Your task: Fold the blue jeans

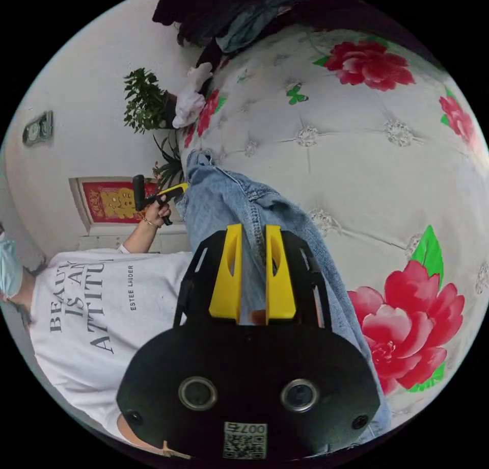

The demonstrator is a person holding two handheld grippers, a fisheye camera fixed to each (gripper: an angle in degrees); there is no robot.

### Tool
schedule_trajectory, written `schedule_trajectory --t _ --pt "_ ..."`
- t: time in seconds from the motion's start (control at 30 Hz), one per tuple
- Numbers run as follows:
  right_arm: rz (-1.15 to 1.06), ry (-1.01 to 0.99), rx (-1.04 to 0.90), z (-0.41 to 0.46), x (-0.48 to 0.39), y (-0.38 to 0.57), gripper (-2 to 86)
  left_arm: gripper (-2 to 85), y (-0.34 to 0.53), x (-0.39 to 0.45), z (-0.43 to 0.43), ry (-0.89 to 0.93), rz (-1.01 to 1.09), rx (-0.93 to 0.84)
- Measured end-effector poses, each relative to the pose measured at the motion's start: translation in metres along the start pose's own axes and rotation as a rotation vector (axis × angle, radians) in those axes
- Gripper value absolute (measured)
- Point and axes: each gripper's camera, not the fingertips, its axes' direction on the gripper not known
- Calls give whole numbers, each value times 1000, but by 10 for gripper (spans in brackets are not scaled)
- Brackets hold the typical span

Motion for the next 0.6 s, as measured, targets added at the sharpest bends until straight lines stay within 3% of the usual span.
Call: schedule_trajectory --t 0.23,0.4,0.6 --pt "252 -249 -76 22 59 -54 16 43 -6 -8 -1 -4 -29 -5" --pt "192 -55 128 -35 56 -77 2 -4 -27 -22 -6 -75 -41 69" --pt "134 78 304 -63 41 -45 18 17 -56 -35 -9 -82 -66 66"
